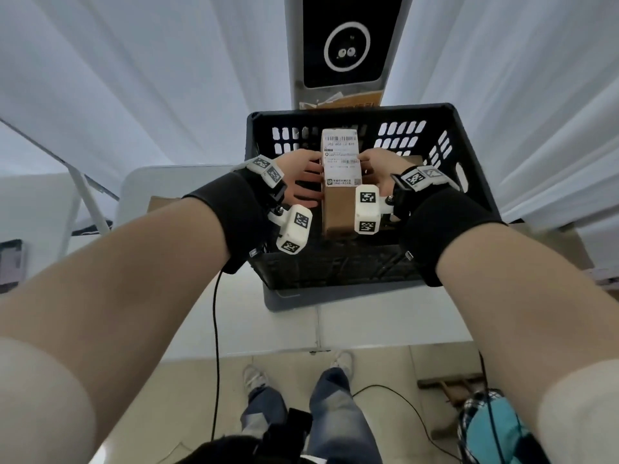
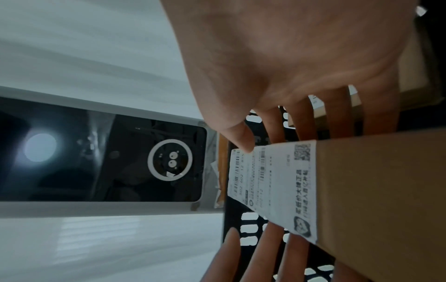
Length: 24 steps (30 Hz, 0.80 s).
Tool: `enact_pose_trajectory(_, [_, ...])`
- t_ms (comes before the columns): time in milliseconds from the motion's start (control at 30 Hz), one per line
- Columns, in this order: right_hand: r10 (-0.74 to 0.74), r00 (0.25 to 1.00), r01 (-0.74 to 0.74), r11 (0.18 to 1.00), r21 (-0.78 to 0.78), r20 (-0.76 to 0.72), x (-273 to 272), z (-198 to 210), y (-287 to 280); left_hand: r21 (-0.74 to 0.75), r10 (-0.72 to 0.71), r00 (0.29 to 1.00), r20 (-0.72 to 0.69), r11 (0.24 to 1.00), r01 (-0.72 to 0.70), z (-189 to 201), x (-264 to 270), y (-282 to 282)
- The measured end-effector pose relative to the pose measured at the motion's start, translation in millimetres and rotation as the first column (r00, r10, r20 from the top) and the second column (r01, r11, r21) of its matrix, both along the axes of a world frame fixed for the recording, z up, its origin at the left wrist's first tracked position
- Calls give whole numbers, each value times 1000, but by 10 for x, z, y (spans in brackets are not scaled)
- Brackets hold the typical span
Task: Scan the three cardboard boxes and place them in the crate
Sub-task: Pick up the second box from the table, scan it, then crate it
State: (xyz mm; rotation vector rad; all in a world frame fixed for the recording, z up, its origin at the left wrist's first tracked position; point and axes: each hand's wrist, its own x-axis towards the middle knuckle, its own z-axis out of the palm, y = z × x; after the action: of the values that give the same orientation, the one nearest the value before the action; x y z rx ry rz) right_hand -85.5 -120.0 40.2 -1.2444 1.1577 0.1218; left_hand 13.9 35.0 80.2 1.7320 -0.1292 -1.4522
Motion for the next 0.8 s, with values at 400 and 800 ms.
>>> enact_pose_trajectory(400, [17,999,-19,999,-46,-51,-120,-449,-433,21,90,995,-52,996,-89,-624,-55,-544])
enact_pose_trajectory(800, [13,998,-12,1000,17,-69,-212,-687,-704,84,21,995,-100,996,-13,-996,-189,-1012])
